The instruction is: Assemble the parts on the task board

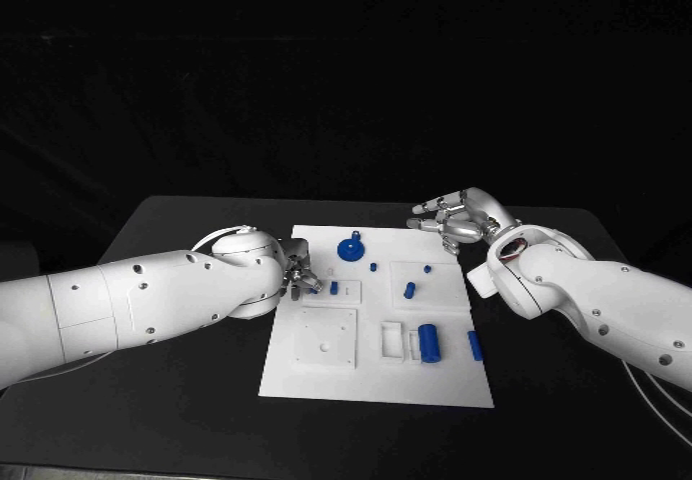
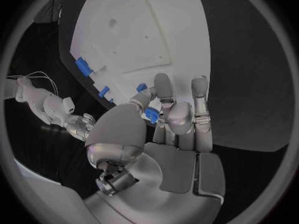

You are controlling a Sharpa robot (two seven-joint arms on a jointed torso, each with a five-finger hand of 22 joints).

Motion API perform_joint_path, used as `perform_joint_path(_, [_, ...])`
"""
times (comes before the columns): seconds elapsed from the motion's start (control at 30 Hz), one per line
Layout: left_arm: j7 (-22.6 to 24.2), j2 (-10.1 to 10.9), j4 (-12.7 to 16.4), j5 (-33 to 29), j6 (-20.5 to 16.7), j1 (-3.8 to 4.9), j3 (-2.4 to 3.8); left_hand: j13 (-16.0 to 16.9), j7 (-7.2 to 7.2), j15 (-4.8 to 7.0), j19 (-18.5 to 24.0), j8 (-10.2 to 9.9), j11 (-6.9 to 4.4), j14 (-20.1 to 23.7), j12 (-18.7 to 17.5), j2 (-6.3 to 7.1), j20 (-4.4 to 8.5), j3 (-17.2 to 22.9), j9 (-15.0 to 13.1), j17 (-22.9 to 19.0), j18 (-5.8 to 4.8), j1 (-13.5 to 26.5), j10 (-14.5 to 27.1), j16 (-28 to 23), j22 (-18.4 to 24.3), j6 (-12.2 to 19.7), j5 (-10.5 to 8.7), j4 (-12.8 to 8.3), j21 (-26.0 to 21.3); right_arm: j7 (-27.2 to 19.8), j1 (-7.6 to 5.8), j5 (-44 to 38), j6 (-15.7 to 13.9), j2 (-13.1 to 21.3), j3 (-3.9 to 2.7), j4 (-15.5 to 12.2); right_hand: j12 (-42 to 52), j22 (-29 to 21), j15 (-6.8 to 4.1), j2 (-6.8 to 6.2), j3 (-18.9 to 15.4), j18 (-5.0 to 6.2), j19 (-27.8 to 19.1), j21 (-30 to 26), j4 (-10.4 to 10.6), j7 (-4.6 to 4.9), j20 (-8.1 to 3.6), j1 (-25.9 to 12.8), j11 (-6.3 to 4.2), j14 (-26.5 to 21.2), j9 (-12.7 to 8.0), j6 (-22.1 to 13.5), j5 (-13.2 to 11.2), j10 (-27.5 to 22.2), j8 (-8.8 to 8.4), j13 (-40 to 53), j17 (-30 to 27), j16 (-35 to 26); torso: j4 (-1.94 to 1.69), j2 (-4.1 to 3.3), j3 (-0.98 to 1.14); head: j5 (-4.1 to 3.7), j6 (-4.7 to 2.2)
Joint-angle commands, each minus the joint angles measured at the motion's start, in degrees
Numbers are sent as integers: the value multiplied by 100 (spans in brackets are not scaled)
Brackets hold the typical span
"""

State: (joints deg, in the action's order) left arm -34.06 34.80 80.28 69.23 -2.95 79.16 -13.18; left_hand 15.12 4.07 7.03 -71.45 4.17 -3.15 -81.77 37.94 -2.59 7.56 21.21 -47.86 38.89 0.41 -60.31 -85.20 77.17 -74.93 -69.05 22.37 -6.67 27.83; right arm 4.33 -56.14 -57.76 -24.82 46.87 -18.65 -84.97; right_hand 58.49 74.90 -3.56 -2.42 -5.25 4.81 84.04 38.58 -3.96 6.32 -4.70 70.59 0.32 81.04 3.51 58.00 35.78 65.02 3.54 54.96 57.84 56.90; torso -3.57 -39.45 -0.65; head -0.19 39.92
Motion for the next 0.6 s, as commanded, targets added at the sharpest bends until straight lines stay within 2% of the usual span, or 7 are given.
perform_joint_path(0.03, [37,-33,20,-143,429,-93,-67,-6,-703,43,-4,4,-177,1,24,-80,-28,26,12,4,103,-20,-165,25,-109,-1228,-37,15,3,-55,2,-11,51,-5,-3,-5,-8,438,-10,-12,40,95,79,-33,2,-1,-1,-62,3,-25,8,54,29,-27,2,-2,3,-29,5,-2,0,-5,0])
perform_joint_path(0.23, [63,-45,12,-164,365,-92,-67,-13,-706,45,-14,2,-178,5,25,-108,-27,1,9,-13,101,-19,-164,20,-108,-1229,-128,105,-12,-55,2,-10,53,-7,-3,-3,-8,438,-10,-12,40,95,79,-33,2,-1,-1,-62,3,-25,8,54,29,-27,2,-2,3,-29,4,-4,4,-17,0])
perform_joint_path(0.27, [64,-47,12,-165,353,-92,-67,-15,-706,46,-17,2,-179,4,24,-114,-27,-9,7,-13,101,-24,-164,20,-108,-1228,-183,129,-16,-55,2,-10,54,-8,-3,-3,-8,438,-10,-12,40,95,79,-33,2,-1,-1,-62,3,-25,8,54,29,-27,2,-2,3,-29,4,-5,3,-18,0])
perform_joint_path(0.33, [68,-50,9,-167,324,-92,-67,-18,-707,47,-19,1,-179,4,23,-137,-30,-47,5,-23,101,-32,-165,16,-107,-1228,-422,191,-25,-54,2,-9,55,-9,-3,-1,-8,438,-10,-12,40,95,79,-33,2,-1,-1,-62,3,-25,8,54,29,-27,2,-2,3,-29,4,-5,4,-18,1])
perform_joint_path(0.37, [70,-51,6,-168,303,-92,-67,-24,-708,46,-24,1,-180,5,16,-131,-32,-78,3,-38,103,-66,-165,8,-107,-1224,-446,227,-34,-54,2,-9,56,-9,-3,1,-8,438,-10,-12,40,95,79,-33,2,-1,-1,-62,3,-25,8,54,29,-27,2,-2,3,-29,4,-4,3,-21,-5])
perform_joint_path(0.6, [79,-57,-27,-179,210,-92,-66,-49,-707,54,-44,-1,-177,15,-10,44,-30,-268,0,-115,102,-172,-165,-30,-109,-1183,-549,484,-82,-54,2,-7,55,-10,-3,4,-8,438,-10,-12,40,95,79,-33,2,-1,-1,-62,3,-25,8,54,29,-27,2,-2,3,-29,6,-1,2,-28,-7])
